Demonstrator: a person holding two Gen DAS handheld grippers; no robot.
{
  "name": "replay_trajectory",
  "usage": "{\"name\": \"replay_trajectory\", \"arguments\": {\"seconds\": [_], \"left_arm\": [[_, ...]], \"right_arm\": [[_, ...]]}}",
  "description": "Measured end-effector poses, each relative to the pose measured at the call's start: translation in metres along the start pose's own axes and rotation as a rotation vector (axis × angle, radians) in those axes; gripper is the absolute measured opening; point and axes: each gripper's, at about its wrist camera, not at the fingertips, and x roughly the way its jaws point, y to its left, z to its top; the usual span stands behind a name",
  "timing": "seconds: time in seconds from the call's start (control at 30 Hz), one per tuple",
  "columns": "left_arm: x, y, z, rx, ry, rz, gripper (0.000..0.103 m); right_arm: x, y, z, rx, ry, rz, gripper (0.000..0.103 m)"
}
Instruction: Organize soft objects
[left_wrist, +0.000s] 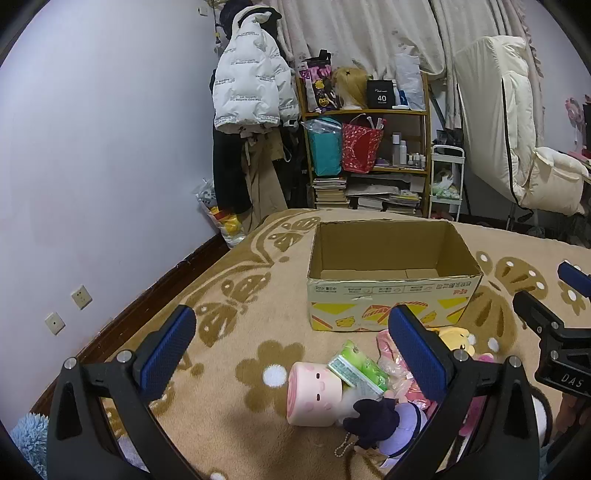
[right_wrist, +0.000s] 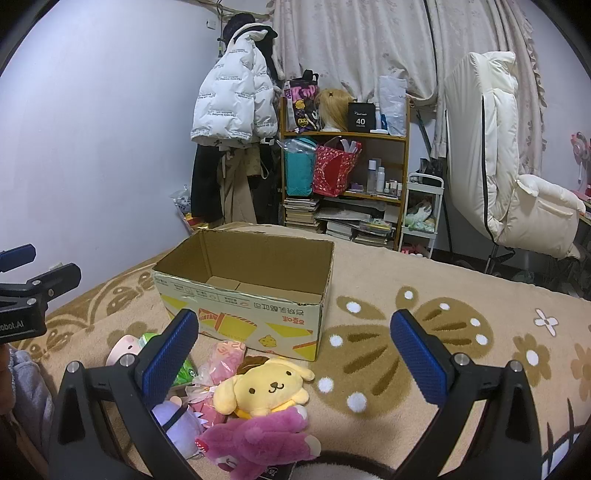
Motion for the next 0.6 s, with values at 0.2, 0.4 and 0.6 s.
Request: {"name": "replay_trajectory", "arguments": {"seconds": [0.2, 0.4, 0.6], "left_arm": [[0.0009, 0.0011, 0.0006, 0.0, 0.002, 0.002, 0.103], [0.0027, 0.0002, 0.0002, -0.002, 0.005, 0.002, 0.103], [0.0027, 0.0008, 0.0004, -0.004, 0.006, 0.003, 0.103]], "right_arm": [[-0.0005, -0.0004, -0.0001, 0.005, 0.001, -0.003, 0.103], [0.0004, -0.0005, -0.0002, 0.004, 0.001, -0.002, 0.103], [0.0001, -0.0008, -0.0004, 0.006, 0.0, -0.003, 0.103]]}}
